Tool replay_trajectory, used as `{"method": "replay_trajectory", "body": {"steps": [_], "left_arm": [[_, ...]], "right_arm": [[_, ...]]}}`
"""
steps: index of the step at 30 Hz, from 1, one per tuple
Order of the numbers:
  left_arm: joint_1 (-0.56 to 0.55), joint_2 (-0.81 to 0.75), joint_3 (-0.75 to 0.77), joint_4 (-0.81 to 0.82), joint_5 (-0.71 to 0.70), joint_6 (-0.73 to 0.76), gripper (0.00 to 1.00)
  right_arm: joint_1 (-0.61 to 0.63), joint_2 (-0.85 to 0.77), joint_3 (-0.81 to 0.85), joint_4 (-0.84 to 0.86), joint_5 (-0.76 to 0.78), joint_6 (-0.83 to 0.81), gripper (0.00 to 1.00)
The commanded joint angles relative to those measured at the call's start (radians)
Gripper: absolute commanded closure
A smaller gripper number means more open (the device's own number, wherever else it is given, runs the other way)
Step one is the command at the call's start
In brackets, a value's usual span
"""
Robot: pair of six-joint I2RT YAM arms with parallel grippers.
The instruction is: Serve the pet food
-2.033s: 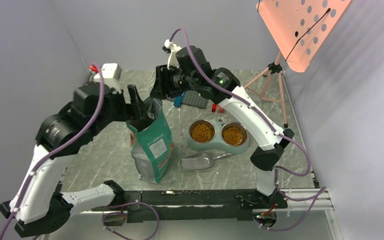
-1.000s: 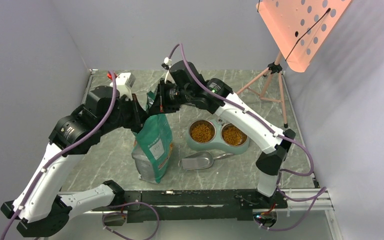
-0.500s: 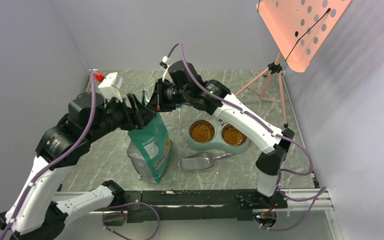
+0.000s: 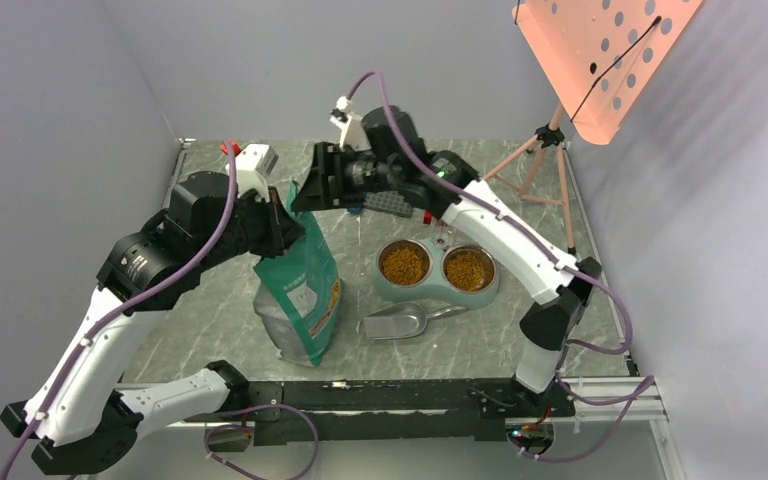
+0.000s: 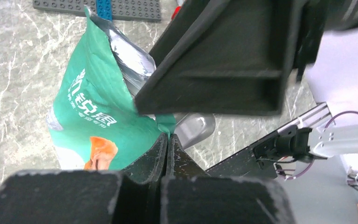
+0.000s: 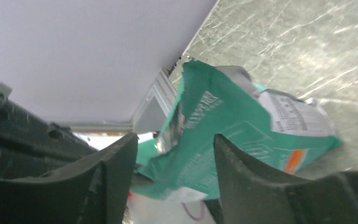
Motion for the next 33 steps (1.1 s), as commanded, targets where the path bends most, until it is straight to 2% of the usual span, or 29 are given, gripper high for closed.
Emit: {"method": "replay_trajectory", "body": {"steps": [1,3,6,9,12,15,16,21,23,25,26,28,30,33], "left_arm": [[-0.005,-0.009,0.011,-0.01,0.079,0.117,1.0],[-0.003,-0.031,-0.008,0.028,0.127,0.156,1.0],[0.0,-0.056,-0.028,0.053,0.148,0.193,1.0],[0.004,-0.06,-0.013,0.033,0.166,0.205,1.0],[0.003,-0.072,-0.013,0.022,0.187,0.207,1.0],[0.004,-0.085,-0.015,0.02,0.204,0.201,1.0],[0.004,-0.083,-0.013,0.018,0.212,0.202,1.0],[0.005,-0.067,0.007,-0.018,0.202,0.209,1.0],[0.005,-0.061,0.011,-0.026,0.194,0.203,1.0],[0.005,-0.058,0.018,-0.036,0.176,0.195,1.0],[0.005,-0.057,0.024,-0.044,0.16,0.189,1.0],[0.006,-0.054,0.036,-0.064,0.105,0.164,1.0],[0.007,-0.05,0.049,-0.091,0.05,0.132,1.0],[0.008,-0.047,0.062,-0.115,-0.023,0.113,1.0]], "right_arm": [[-0.132,-0.107,-0.093,0.077,-0.295,-0.358,0.28],[-0.162,-0.158,-0.239,0.145,-0.337,-0.549,0.14],[-0.208,-0.188,-0.417,0.334,-0.426,-0.686,0.01],[-0.21,-0.14,-0.385,0.387,-0.554,-0.767,0.0],[-0.209,-0.059,-0.292,0.355,-0.663,-0.836,0.0],[-0.188,0.04,-0.188,0.25,-0.685,-0.933,0.0],[-0.182,0.066,-0.182,0.267,-0.686,-0.943,0.01],[-0.174,0.13,-0.213,0.526,-0.791,-0.808,0.01],[-0.16,0.172,-0.173,0.554,-0.83,-0.777,0.02],[-0.141,0.214,-0.097,0.539,-0.877,-0.759,0.06],[-0.133,0.231,-0.075,0.537,-0.902,-0.755,0.13],[-0.128,0.235,-0.095,0.616,-0.933,-0.662,0.31],[-0.137,0.195,-0.194,0.795,-0.929,-0.53,0.52],[-0.165,0.125,-0.33,1.039,-0.923,-0.332,0.75]]}}
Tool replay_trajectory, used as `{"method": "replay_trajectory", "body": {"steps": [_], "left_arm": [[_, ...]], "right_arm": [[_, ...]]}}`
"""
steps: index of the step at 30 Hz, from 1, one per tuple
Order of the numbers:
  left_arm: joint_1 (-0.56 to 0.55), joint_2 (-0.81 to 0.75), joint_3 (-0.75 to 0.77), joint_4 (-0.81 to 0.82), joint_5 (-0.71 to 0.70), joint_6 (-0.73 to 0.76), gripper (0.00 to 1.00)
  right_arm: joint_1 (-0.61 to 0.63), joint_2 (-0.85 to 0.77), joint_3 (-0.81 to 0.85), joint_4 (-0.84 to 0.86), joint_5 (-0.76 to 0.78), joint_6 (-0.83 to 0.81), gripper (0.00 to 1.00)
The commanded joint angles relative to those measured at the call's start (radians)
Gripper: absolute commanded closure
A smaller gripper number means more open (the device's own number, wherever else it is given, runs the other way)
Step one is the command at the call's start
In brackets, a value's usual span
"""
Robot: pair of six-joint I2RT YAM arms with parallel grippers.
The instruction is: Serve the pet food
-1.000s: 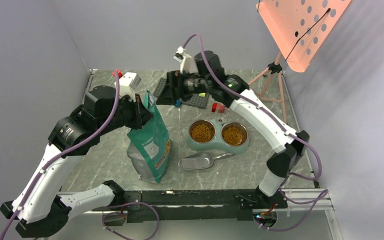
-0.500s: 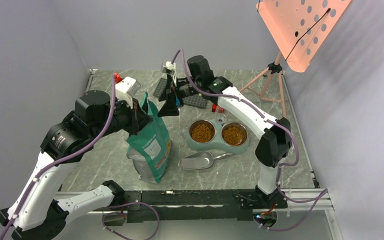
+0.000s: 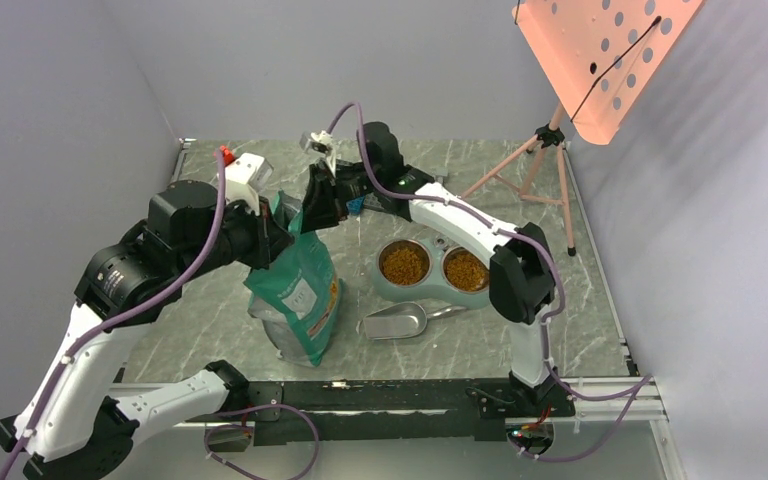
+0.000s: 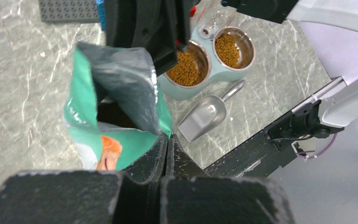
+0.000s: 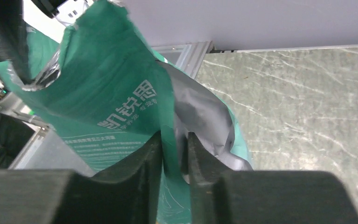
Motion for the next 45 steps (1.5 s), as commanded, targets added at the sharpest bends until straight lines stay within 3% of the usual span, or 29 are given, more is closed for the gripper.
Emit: {"method": "replay_trajectory", "body": {"steps": [1,3,7,10,15,19,24,26,28,29,32,34,39,43,45], "left_arm": [[0.0,0.004,0.04,-0.075,-0.112,-0.045,1.0],[0.0,0.004,0.048,-0.096,-0.177,-0.057,1.0],[0.002,0.018,0.091,-0.163,-0.421,-0.078,1.0],[0.008,0.029,0.121,-0.148,-0.513,-0.043,1.0],[0.072,0.046,0.12,-0.027,-0.482,0.035,1.0],[0.152,0.071,0.133,-0.004,-0.438,0.029,1.0],[0.176,0.049,0.135,0.029,-0.285,0.05,1.0],[0.178,0.041,0.152,-0.004,-0.235,0.02,0.96],[0.177,0.014,0.125,-0.005,-0.174,0.006,1.0],[0.177,-0.007,0.097,0.007,-0.155,-0.004,1.0],[0.176,-0.071,0.003,0.092,-0.079,-0.028,1.0],[0.178,-0.08,-0.01,0.098,-0.059,-0.049,1.0],[0.177,-0.056,0.024,0.068,-0.037,-0.039,1.0],[0.178,-0.055,0.017,0.072,-0.036,-0.035,1.0],[0.178,-0.049,0.025,0.067,-0.049,-0.047,1.0]], "right_arm": [[-0.029,-0.118,-0.139,0.44,-0.036,0.299,0.83],[-0.046,-0.164,-0.201,0.503,0.015,0.347,1.0],[-0.064,-0.294,-0.294,0.329,0.302,0.192,1.0],[-0.065,-0.391,-0.371,0.269,0.522,0.154,1.0],[-0.053,-0.527,-0.462,0.168,0.814,0.142,1.0],[-0.025,-0.596,-0.529,0.158,0.901,0.186,1.0],[0.02,-0.58,-0.52,0.133,0.789,0.156,1.0],[0.02,-0.575,-0.511,0.129,0.727,0.144,1.0],[0.015,-0.562,-0.488,0.097,0.668,0.104,1.0],[0.009,-0.549,-0.473,0.081,0.624,0.085,0.97],[-0.01,-0.487,-0.413,0.053,0.527,0.062,0.5],[-0.025,-0.447,-0.363,0.05,0.468,0.048,0.33],[-0.043,-0.329,-0.236,0.049,0.281,0.013,0.16],[-0.024,-0.246,-0.119,-0.006,0.197,-0.012,0.16],[-0.011,-0.245,-0.118,0.034,0.171,0.031,0.21]]}}
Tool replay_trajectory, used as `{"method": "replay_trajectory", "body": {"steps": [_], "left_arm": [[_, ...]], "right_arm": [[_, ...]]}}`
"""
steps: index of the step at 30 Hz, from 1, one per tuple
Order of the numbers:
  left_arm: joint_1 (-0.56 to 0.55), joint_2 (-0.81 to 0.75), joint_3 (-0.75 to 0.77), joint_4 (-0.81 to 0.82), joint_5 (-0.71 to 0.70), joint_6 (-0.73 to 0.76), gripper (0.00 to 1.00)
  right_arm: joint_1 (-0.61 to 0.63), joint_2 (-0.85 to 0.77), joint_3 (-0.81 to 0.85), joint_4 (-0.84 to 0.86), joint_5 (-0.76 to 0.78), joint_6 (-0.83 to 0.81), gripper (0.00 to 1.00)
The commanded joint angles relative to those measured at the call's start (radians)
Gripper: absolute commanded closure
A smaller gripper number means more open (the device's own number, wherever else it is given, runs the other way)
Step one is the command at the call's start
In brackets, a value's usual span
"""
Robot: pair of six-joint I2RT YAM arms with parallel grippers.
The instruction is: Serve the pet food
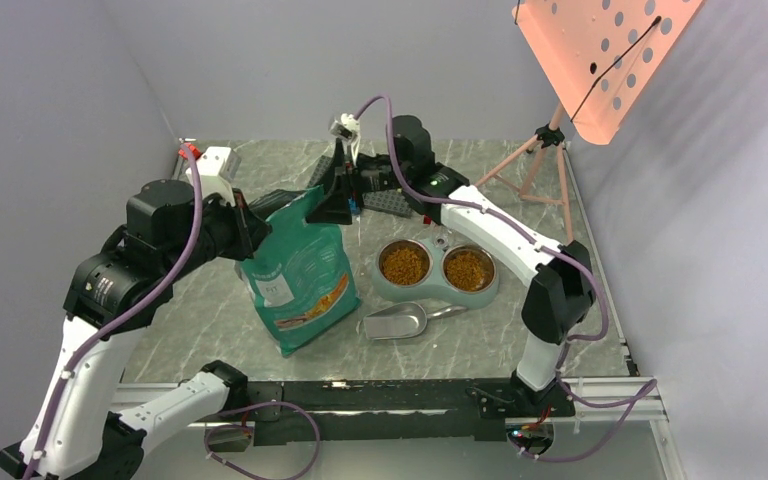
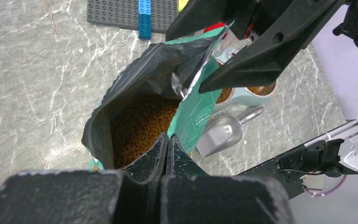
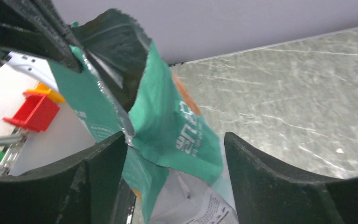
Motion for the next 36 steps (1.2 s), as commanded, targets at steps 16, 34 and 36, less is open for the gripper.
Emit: {"method": "replay_trajectory", "body": {"steps": [16,34,36], "left_arm": [[0.009,-0.298,-0.226,0.204,-0.149,-0.041,0.27],[0.042,-0.228,-0.316,0.411,0.095,0.302,0.55],[0.045,-0.246,-0.321,0.378,0.105,0.298,0.74]], "right_arm": [[-0.096,-0.16,-0.103,0.048,-0.077,0.093,1.0],[-0.119,-0.16,-0.057,-0.089,-0.101,0.025,1.0],[-0.135,-0.182,-0.08,-0.076,-0.079,0.028,1.0]]}}
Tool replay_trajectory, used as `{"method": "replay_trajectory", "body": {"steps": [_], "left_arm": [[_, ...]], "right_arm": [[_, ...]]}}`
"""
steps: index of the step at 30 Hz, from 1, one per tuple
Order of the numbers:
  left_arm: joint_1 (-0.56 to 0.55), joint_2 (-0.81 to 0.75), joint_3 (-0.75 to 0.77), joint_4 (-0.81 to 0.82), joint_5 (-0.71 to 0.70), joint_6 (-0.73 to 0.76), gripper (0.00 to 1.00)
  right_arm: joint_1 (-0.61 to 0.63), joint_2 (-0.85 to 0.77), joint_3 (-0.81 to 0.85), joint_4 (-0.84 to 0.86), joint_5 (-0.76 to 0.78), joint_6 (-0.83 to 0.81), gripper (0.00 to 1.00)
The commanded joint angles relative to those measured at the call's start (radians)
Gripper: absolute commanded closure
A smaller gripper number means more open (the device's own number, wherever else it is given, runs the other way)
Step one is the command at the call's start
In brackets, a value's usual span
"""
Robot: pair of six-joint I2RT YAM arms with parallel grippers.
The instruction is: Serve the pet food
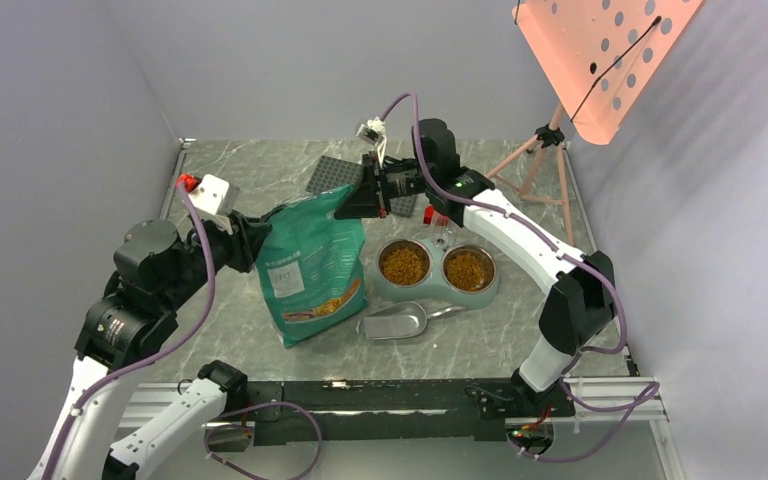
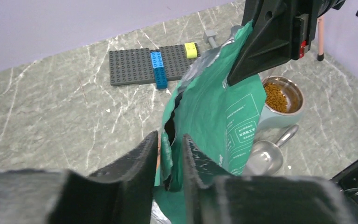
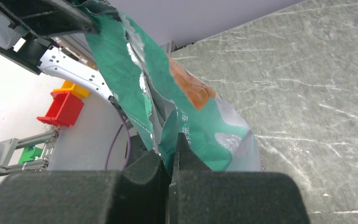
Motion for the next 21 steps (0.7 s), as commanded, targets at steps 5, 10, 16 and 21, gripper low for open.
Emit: {"method": "replay_trajectory", "body": {"steps": [5,10,16,21], "left_arm": [[0.015,-0.085,-0.033,0.014,0.088,0.008,1.0],[0.015,-0.1,-0.05,0.059,0.128,0.001,1.0],[0.015,-0.08,-0.018,0.028,0.149,0.005,1.0],[0.015,-0.088,-0.004,0.008,0.138,-0.013,1.0]], "right_arm": [[-0.051,-0.12,0.048,-0.048,0.041,-0.064,1.0],[-0.013,-0.143,0.032,-0.063,0.068,-0.13,0.54],[0.099,-0.036,0.286,-0.476,0.214,-0.475,0.38],[0.133,-0.018,0.343,-0.562,0.299,-0.58,0.37]]}}
